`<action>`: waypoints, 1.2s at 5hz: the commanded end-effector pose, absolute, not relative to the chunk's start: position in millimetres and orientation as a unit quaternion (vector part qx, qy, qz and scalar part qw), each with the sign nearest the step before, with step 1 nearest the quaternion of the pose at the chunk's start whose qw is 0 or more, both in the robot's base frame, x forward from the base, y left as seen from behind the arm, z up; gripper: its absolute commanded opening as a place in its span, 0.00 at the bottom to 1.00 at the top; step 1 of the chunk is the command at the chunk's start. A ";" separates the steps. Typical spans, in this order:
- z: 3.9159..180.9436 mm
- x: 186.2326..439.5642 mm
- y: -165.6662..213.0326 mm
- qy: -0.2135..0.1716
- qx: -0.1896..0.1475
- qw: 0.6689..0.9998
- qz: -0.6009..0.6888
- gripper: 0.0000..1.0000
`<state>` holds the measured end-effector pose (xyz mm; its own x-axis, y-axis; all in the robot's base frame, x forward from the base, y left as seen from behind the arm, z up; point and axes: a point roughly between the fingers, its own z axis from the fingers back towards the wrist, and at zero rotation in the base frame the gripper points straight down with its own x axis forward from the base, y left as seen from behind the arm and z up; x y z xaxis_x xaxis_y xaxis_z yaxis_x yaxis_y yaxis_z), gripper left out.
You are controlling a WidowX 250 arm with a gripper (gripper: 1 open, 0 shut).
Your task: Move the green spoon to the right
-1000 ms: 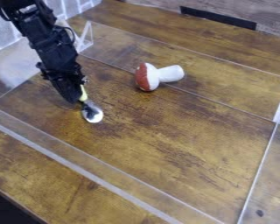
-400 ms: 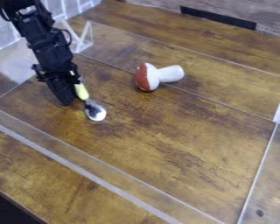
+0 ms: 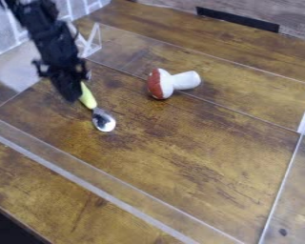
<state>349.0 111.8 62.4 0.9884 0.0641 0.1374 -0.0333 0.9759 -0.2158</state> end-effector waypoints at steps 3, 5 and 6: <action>151.9 357.6 51.9 -0.122 -0.097 0.988 -0.002 0.00; 127.0 355.6 67.6 -0.112 -0.082 0.990 0.018 1.00; 115.3 356.6 78.2 -0.110 -0.073 0.991 0.028 1.00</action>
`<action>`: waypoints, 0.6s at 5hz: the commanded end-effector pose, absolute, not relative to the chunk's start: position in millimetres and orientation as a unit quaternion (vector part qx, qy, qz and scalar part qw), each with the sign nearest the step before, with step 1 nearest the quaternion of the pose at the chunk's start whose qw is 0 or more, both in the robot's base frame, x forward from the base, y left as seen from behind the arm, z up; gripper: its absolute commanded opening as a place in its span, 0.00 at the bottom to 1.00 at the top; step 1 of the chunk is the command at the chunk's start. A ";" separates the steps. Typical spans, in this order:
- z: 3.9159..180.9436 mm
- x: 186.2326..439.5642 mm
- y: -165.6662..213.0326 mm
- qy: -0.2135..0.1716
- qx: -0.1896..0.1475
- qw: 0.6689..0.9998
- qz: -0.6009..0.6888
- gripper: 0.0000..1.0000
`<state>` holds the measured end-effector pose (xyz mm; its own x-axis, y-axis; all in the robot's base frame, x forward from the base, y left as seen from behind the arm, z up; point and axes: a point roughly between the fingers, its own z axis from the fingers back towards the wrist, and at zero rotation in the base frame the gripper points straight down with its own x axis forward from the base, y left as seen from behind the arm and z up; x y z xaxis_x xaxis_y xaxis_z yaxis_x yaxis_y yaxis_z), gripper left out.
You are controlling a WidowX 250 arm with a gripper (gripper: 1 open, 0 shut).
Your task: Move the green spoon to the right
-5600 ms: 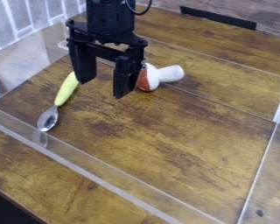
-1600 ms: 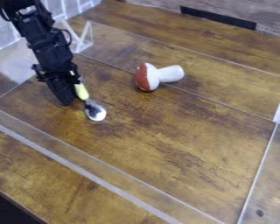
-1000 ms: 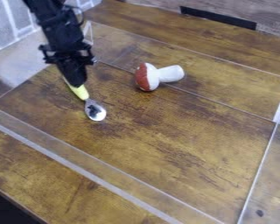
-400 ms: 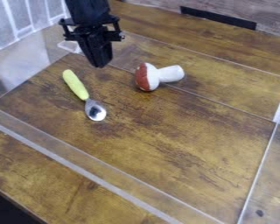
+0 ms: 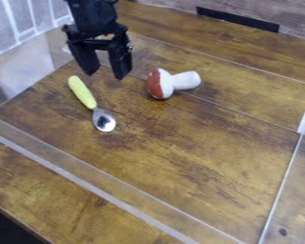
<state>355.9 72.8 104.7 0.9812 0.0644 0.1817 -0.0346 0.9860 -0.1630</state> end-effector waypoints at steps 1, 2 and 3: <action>104.0 356.7 88.3 -0.107 -0.065 0.991 0.039 1.00; 89.9 354.7 93.7 -0.105 -0.059 0.992 0.047 1.00; 75.7 353.5 97.3 -0.101 -0.056 0.992 0.053 1.00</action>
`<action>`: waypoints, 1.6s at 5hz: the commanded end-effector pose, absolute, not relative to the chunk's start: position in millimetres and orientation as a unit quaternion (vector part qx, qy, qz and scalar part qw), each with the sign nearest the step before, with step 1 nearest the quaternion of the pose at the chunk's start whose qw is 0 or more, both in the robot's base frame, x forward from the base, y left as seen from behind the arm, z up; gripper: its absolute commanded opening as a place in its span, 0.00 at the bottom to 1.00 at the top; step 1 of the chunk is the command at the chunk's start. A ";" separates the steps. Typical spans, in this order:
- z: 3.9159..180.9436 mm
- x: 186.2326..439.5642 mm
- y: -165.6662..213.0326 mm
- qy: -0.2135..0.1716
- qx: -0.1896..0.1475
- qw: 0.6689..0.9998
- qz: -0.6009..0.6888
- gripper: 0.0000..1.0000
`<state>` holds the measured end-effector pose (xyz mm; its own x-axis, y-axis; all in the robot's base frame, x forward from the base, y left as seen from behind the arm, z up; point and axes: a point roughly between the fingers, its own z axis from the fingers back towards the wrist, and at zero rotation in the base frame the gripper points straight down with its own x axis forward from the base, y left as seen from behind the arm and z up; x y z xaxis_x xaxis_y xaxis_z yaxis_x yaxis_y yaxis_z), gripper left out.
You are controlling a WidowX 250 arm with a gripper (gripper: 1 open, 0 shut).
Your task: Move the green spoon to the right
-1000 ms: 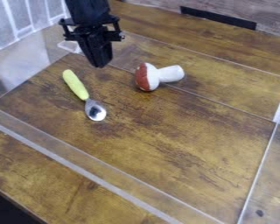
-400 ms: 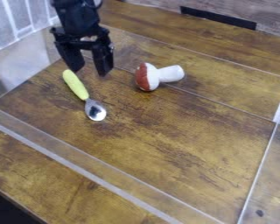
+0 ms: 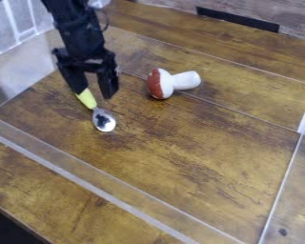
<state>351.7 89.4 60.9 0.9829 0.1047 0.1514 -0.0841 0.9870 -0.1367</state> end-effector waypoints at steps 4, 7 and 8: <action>111.4 355.8 69.7 -0.112 -0.057 0.991 0.051 0.00; 144.8 354.9 45.6 -0.123 -0.052 0.990 0.038 1.00; 134.7 353.9 58.2 -0.120 -0.043 0.991 0.050 1.00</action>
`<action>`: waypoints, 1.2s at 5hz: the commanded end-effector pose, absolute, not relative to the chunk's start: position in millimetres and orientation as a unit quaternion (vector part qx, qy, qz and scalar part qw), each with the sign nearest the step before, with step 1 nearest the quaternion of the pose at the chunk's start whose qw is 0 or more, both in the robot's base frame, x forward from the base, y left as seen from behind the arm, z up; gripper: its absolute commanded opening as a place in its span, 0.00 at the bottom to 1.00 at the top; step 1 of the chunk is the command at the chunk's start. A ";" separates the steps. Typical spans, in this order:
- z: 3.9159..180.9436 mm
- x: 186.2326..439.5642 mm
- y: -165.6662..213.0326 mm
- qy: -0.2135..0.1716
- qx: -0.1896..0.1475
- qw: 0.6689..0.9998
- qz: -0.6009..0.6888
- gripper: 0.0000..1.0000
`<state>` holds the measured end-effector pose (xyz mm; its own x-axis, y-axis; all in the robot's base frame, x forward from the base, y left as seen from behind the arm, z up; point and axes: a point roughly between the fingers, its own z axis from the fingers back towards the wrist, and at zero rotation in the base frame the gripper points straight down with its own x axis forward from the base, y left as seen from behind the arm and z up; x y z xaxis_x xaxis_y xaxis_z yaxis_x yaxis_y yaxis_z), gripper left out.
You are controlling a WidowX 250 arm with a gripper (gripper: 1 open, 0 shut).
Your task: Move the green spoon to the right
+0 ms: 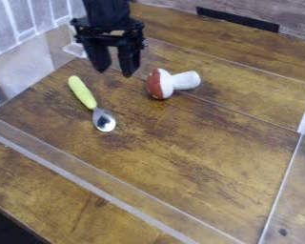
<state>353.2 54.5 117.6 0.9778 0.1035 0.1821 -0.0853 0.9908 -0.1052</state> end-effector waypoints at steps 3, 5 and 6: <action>104.9 352.9 89.8 -0.118 -0.018 0.974 0.195 1.00; 80.5 354.9 111.7 -0.121 -0.012 0.939 0.321 1.00; 68.0 356.7 117.5 -0.115 -0.017 0.925 0.362 1.00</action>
